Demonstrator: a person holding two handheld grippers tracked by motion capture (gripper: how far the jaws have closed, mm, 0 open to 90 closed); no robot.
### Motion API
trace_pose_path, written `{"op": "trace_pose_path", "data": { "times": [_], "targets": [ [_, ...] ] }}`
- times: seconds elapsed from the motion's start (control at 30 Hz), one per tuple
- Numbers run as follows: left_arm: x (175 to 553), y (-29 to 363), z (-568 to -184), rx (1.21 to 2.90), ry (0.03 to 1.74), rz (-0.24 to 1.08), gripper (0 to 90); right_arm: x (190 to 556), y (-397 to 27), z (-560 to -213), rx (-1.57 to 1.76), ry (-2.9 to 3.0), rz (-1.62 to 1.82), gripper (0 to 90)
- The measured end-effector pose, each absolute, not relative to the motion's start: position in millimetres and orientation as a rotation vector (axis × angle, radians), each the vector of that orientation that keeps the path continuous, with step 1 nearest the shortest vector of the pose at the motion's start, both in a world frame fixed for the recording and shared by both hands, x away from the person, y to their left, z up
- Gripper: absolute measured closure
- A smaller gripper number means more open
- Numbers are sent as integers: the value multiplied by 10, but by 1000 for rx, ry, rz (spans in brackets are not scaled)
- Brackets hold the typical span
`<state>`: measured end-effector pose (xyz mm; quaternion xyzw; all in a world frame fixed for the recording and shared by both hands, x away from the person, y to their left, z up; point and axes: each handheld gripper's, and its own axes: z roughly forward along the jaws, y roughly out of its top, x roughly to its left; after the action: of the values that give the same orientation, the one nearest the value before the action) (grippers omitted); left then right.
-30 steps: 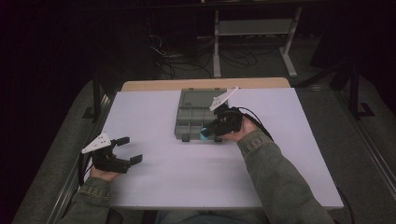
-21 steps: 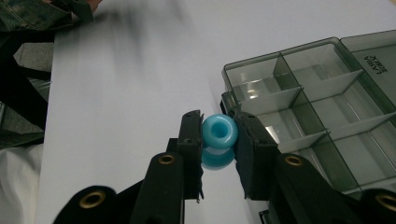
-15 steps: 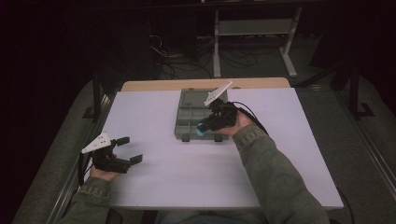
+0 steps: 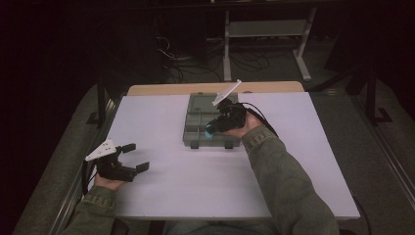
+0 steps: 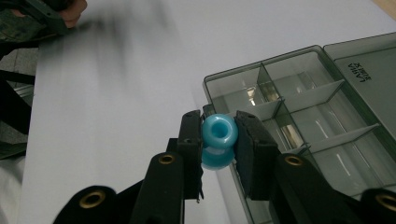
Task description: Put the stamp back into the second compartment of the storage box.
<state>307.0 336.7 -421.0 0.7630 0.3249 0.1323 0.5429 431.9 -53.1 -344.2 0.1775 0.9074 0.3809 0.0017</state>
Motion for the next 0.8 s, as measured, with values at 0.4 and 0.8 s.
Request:
{"op": "trace_pose_path", "data": {
  "times": [0.4,0.8],
  "targets": [
    [3065,3377,-4200,1819,770,314,0,4414,-509,-3423,573,2833,1200,713],
    [3064,3378,-4197,1814,771,313,0,4539,-486,-3426,585,2828,1200,713]
  ]
}}
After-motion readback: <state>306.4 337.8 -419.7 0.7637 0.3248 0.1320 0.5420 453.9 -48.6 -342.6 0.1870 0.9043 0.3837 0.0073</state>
